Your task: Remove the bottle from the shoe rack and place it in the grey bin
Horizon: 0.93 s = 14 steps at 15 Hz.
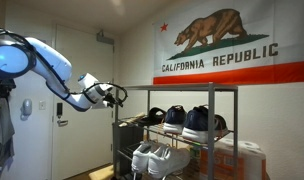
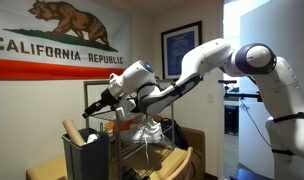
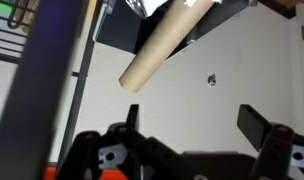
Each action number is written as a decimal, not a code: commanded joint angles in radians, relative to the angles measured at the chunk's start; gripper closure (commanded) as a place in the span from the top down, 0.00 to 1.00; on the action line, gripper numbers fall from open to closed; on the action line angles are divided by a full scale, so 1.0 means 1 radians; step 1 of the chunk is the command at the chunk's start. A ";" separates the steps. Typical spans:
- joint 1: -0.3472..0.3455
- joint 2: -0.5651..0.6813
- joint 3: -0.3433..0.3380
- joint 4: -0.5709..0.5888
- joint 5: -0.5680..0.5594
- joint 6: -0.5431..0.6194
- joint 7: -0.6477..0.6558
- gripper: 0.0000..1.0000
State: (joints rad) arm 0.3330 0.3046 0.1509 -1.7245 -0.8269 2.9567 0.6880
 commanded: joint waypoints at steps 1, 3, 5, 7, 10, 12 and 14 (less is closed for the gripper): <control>-0.077 -0.085 0.106 -0.065 0.200 -0.132 -0.185 1.00; -0.050 -0.116 0.093 -0.064 0.360 -0.205 -0.315 1.00; -0.046 -0.142 0.098 -0.046 0.485 -0.295 -0.416 1.00; -0.048 -0.169 0.107 -0.029 0.593 -0.399 -0.504 1.00; -0.049 -0.206 0.106 -0.002 0.696 -0.573 -0.582 1.00; -0.054 -0.230 0.104 0.010 0.740 -0.693 -0.616 1.00; -0.066 -0.249 0.092 0.018 0.737 -0.808 -0.620 1.00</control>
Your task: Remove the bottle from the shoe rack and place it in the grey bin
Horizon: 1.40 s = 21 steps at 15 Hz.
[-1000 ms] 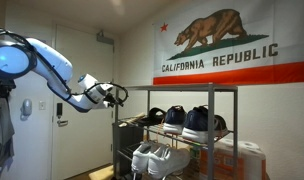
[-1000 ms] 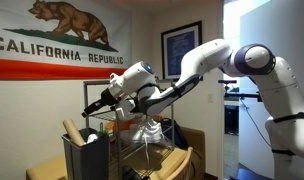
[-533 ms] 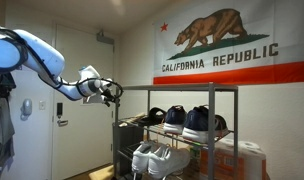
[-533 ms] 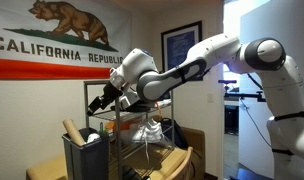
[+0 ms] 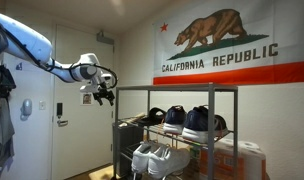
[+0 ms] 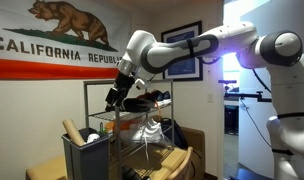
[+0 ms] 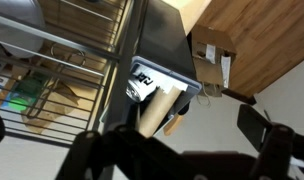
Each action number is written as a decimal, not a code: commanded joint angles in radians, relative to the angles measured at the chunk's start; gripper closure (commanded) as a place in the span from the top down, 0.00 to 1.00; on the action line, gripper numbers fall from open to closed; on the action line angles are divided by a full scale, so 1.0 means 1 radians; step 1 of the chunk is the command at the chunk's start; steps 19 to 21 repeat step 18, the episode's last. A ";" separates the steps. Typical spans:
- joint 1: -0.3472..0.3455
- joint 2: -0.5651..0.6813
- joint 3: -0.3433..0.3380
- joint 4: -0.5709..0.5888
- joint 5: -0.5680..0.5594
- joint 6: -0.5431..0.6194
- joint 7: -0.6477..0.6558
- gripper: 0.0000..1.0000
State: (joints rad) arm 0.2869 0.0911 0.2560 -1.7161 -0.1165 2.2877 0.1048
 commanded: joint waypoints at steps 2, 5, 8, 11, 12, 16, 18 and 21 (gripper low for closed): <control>-0.036 -0.057 -0.029 0.005 0.025 -0.226 -0.029 1.00; -0.066 -0.095 -0.056 -0.025 0.021 -0.292 -0.015 1.00; -0.100 -0.129 -0.086 -0.062 0.036 -0.318 -0.010 1.00; -0.131 -0.157 -0.116 -0.101 0.074 -0.332 -0.017 1.00; -0.142 -0.164 -0.126 -0.111 0.089 -0.336 -0.021 1.00; -0.157 -0.139 -0.138 -0.099 0.093 -0.324 -0.004 1.00; -0.167 -0.147 -0.147 -0.117 0.100 -0.324 -0.004 1.00; -0.167 -0.147 -0.147 -0.117 0.100 -0.324 -0.004 1.00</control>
